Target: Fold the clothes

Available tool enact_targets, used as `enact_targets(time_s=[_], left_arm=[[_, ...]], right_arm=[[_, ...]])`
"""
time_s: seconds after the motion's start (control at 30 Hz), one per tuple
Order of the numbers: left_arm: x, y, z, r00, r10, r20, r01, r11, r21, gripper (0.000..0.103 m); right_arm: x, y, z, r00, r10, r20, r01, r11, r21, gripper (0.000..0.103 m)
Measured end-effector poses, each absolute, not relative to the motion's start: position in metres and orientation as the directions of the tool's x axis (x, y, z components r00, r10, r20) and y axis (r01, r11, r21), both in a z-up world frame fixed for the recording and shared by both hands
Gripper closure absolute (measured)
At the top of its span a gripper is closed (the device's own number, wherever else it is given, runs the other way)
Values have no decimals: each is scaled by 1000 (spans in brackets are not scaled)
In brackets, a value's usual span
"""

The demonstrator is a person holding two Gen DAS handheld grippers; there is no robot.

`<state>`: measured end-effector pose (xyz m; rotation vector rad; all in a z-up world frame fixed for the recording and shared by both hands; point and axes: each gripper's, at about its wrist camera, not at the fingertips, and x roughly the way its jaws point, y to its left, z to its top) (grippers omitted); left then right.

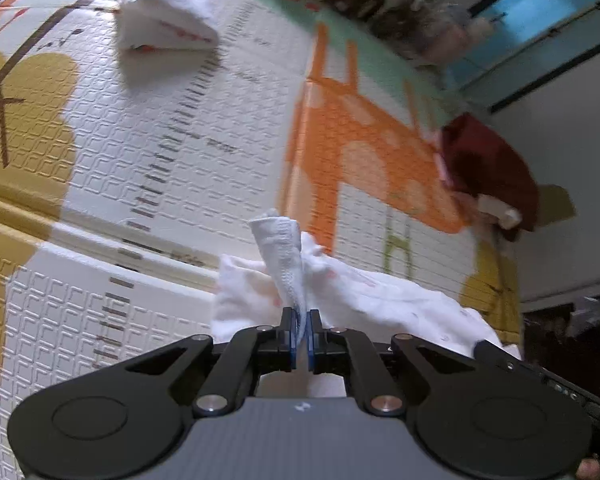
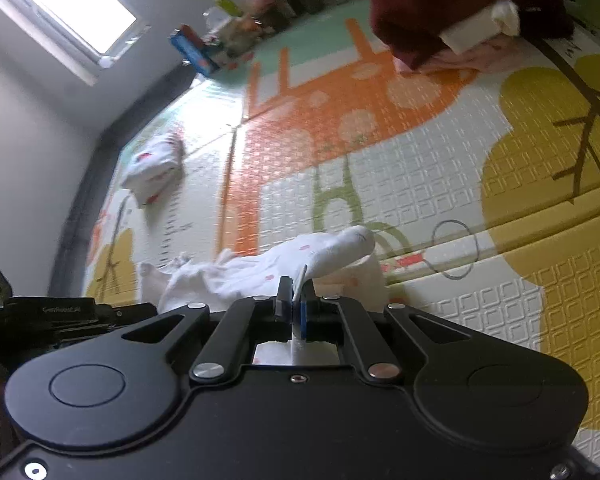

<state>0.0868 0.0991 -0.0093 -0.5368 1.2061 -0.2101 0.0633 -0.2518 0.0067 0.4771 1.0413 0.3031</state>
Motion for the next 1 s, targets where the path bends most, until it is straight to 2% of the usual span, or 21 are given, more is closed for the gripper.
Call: enact_targets(time_s=[0.23, 0.4, 0.57, 0.7, 0.8, 1.0], left_arm=[[71, 100, -1, 324, -507, -798, -52, 833, -551, 97], [68, 110, -22, 307, -461, -833, -132, 846, -517, 97], [67, 117, -34, 307, -412, -858, -177, 861, -477, 89], [65, 120, -32, 309, -404, -861, -177, 865, -469, 65], [64, 117, -31, 312, -390, -867, -166, 876, -453, 59], [67, 107, -35, 286, -384, -878, -140, 889, -435, 51]], right_arm=[[42, -259, 16, 465, 497, -733, -56, 842, 536, 101], [35, -264, 1, 431, 464, -774, -21, 862, 506, 101], [36, -274, -25, 405, 401, -822, 97, 874, 475, 95], [32, -276, -19, 448, 331, -830, 120, 899, 422, 82], [28, -274, -5, 498, 279, -821, 96, 923, 372, 79], [17, -251, 15, 484, 418, -769, -46, 889, 455, 79]])
